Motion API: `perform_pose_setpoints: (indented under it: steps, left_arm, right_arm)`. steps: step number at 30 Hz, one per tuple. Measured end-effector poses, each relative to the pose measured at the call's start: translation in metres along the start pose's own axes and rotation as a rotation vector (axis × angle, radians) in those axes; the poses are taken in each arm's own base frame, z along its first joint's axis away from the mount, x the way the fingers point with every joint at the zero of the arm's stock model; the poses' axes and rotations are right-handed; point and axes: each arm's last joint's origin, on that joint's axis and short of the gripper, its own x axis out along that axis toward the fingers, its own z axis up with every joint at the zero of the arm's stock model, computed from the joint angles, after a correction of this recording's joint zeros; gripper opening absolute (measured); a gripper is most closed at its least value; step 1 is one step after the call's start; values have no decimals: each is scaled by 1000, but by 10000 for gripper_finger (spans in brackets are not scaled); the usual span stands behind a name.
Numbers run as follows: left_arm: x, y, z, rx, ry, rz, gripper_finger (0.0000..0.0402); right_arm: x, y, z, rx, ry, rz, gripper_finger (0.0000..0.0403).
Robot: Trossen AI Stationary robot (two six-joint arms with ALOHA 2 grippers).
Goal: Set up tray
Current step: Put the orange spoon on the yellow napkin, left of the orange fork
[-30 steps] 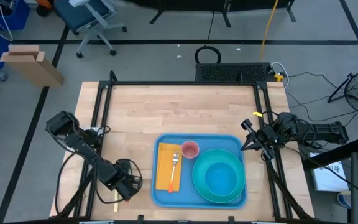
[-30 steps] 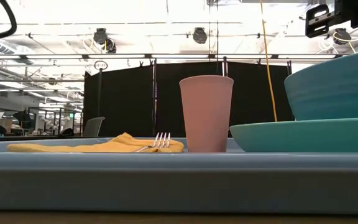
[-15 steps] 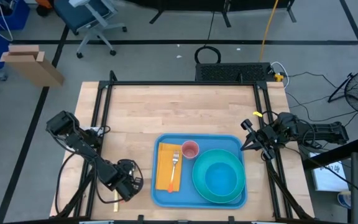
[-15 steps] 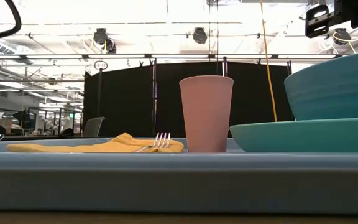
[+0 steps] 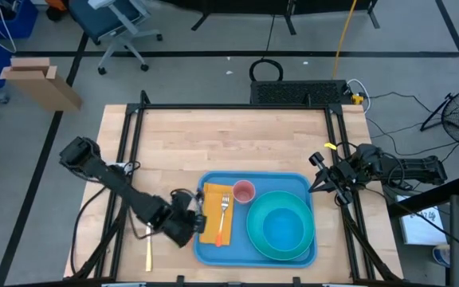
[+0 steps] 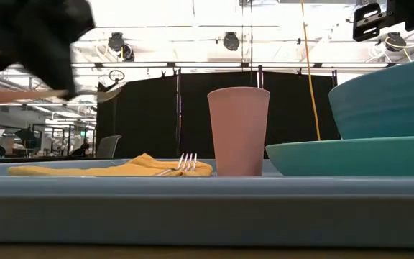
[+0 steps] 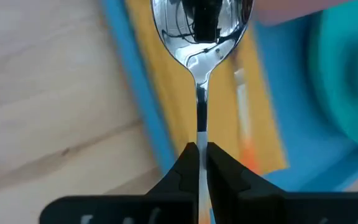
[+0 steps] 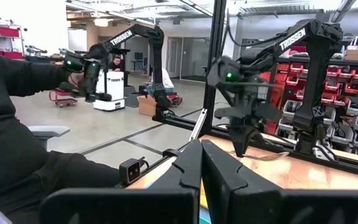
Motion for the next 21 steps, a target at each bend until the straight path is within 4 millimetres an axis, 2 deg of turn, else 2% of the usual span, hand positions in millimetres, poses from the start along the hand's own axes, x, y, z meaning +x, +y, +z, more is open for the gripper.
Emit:
perform_pose_setpoints:
  steps: [4,6,8,14,21]
  left_arm:
    - [5,-22,27,38,-25,-83,11]
    - [13,-32,40,53,-42,-112,10]
    - [24,-34,47,73,-30,-94,10]
    - [71,-34,50,78,42,-14,10]
    - [84,-37,46,58,113,-31,10]
  right_arm:
    - [0,0,0,0,0,0,0]
    - [0,0,0,0,0,1,0]
    - [0,0,0,1,1,2,0]
    - [0,0,-1,6,10,3,0]
    - [1,-1,-2,9,14,2,0]
